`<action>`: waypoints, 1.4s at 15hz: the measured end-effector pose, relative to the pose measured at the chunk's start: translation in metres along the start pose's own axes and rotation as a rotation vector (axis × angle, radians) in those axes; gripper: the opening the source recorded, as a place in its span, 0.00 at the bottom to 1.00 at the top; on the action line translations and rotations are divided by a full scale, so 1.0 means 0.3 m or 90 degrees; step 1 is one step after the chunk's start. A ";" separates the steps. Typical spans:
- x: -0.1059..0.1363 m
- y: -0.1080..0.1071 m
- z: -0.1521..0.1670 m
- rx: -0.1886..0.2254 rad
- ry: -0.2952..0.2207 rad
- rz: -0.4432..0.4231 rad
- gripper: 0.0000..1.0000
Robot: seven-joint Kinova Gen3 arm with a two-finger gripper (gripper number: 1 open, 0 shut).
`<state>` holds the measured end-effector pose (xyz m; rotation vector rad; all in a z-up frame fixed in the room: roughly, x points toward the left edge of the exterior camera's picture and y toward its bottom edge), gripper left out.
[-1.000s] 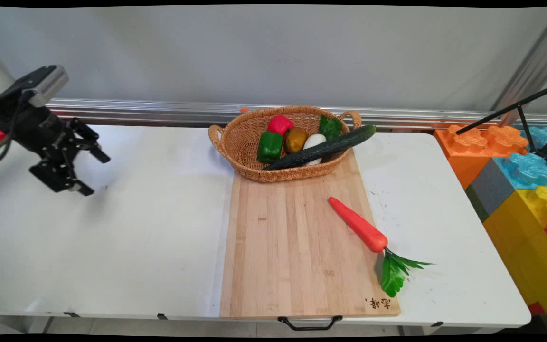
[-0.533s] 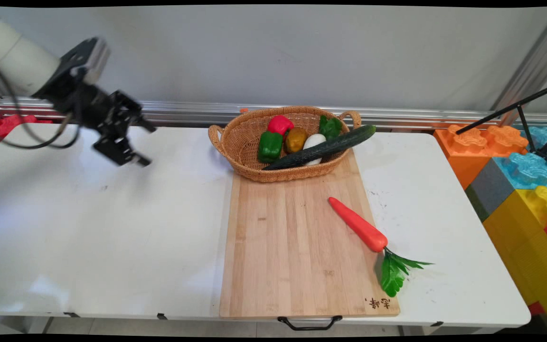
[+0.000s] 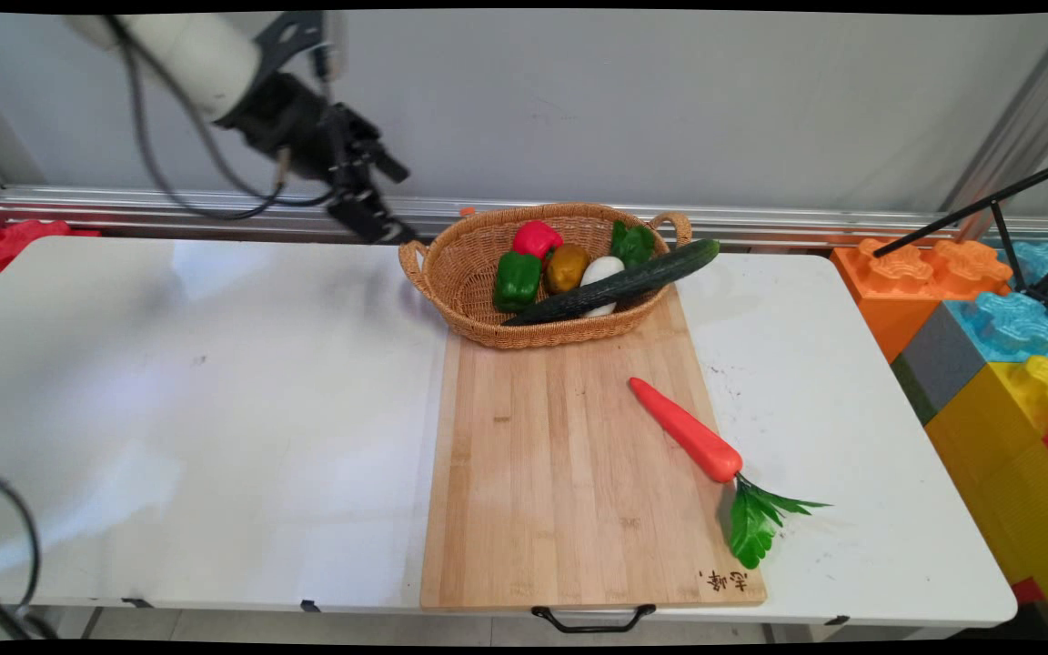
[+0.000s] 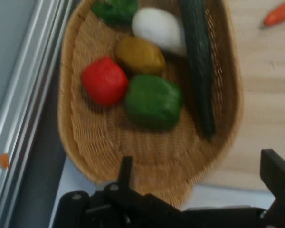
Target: Pick up the cucumber from the vegetable basket
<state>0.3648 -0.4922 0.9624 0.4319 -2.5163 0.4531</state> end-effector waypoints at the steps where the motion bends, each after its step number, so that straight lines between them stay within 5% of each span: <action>1: 0.040 -0.013 0.033 0.000 0.001 -0.006 1.00; 5: 0.184 -0.058 0.205 -0.025 0.005 -0.017 1.00; 10: 0.262 -0.088 0.399 -0.062 -0.010 -0.036 1.00; 21: 0.276 -0.117 0.738 -0.110 -0.042 -0.113 1.00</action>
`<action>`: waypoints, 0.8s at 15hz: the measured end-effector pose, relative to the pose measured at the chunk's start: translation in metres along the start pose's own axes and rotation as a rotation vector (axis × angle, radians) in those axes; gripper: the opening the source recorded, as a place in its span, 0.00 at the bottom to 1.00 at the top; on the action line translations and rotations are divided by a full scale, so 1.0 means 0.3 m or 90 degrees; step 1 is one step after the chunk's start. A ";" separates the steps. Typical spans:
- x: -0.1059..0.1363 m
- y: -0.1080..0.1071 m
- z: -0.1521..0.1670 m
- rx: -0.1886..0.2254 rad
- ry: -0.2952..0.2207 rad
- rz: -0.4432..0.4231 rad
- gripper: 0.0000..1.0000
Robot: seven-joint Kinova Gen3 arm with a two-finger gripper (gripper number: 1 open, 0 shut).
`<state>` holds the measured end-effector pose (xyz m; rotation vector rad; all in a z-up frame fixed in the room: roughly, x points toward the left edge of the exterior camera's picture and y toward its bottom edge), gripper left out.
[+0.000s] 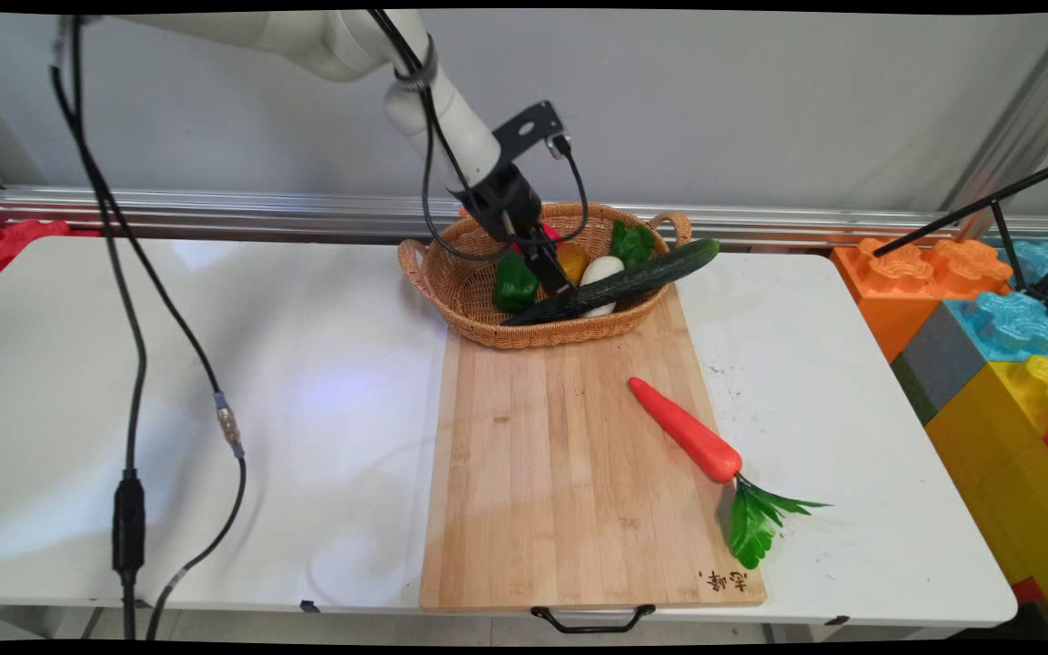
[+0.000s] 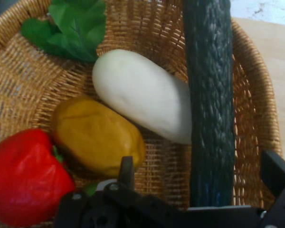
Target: Pick up the cucumber from the vegetable basket
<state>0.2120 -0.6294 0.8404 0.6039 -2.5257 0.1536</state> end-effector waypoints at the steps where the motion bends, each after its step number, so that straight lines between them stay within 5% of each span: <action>1: -0.002 -0.005 0.023 -0.003 -0.001 -0.008 1.00; 7: -0.010 -0.021 0.122 -0.019 -0.007 -0.041 1.00; 8: -0.011 -0.023 0.133 -0.021 -0.008 -0.045 0.00; 12: -0.011 -0.020 0.141 -0.034 -0.008 -0.050 0.00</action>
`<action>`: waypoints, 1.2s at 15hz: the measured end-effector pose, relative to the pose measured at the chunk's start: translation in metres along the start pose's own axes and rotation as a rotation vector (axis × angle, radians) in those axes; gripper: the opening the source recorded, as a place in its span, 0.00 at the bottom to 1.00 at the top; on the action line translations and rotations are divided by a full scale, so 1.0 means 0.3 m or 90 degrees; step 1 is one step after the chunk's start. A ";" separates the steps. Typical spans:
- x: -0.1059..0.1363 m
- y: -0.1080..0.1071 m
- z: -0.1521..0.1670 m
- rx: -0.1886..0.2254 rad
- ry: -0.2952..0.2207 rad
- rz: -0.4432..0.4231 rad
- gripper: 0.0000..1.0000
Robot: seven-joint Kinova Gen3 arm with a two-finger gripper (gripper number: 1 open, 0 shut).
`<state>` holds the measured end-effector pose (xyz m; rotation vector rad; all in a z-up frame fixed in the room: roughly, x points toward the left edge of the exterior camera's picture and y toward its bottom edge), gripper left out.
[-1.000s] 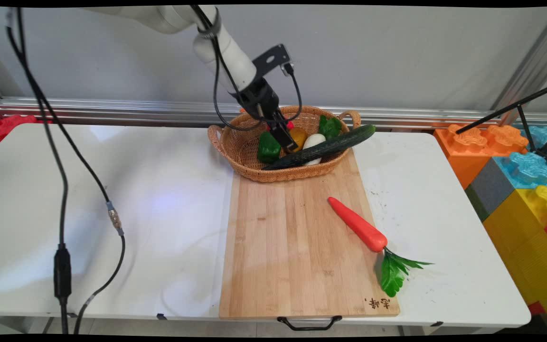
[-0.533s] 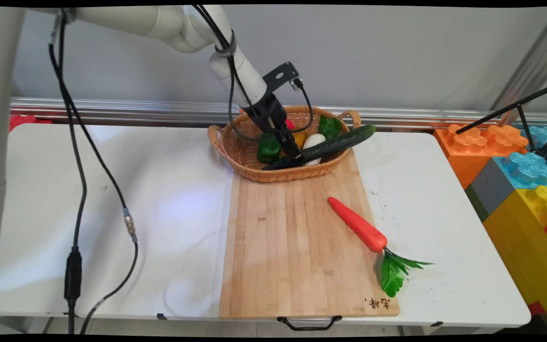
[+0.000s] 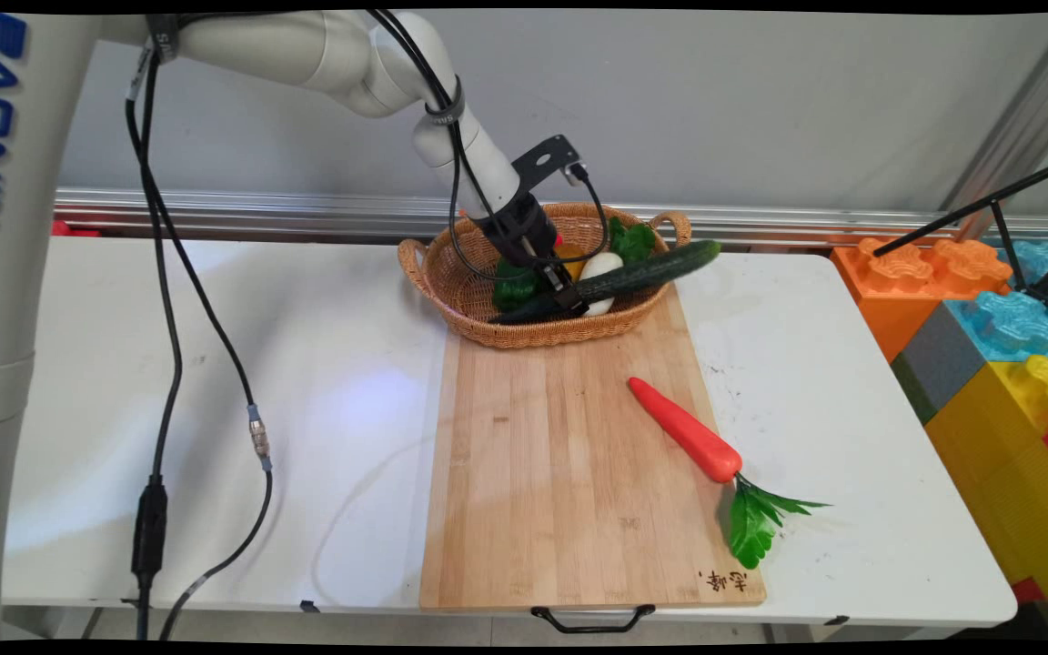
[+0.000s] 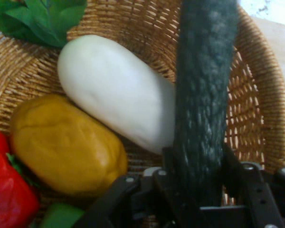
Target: Place the picked object on the cutting board
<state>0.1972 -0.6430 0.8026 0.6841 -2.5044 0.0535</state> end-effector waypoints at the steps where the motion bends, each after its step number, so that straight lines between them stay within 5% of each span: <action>1: 0.001 0.001 -0.008 -0.003 0.001 -0.001 0.00; 10: 0.003 0.066 -0.295 -0.054 0.048 0.002 0.00; 18: -0.055 0.358 -0.521 -0.115 0.043 0.043 0.00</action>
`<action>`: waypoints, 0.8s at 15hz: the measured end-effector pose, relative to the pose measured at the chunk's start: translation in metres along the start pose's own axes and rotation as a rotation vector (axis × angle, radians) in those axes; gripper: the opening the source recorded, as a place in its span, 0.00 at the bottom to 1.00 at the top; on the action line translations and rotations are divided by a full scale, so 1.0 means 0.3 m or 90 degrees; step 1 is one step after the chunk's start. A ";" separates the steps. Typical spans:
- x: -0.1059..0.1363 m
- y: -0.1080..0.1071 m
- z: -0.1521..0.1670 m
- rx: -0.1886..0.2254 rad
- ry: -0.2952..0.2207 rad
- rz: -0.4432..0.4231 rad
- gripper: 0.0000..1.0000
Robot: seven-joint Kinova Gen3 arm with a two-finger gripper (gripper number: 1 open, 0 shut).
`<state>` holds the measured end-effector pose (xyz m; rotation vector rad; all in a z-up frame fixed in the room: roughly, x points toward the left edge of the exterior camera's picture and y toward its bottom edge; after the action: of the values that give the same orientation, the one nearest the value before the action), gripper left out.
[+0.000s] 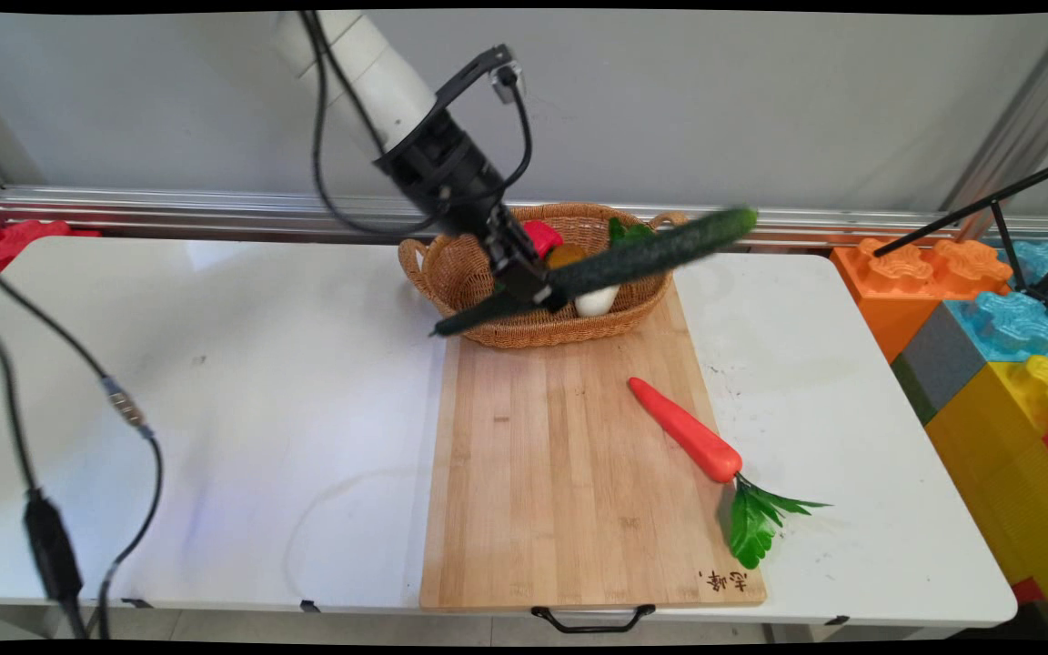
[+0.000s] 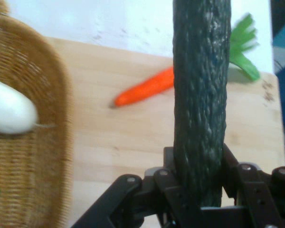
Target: Place the picked object on the cutting board
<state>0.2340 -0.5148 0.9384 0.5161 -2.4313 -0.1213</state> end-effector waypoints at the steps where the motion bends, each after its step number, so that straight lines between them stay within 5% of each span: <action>1: -0.013 0.052 -0.003 -0.004 -0.010 0.009 0.00; 6: -0.086 0.256 0.043 -0.009 -0.054 0.044 0.00; 12: -0.141 0.368 0.190 -0.002 -0.083 0.063 0.00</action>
<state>0.1924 -0.3990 0.8924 0.3975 -2.5784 -0.1200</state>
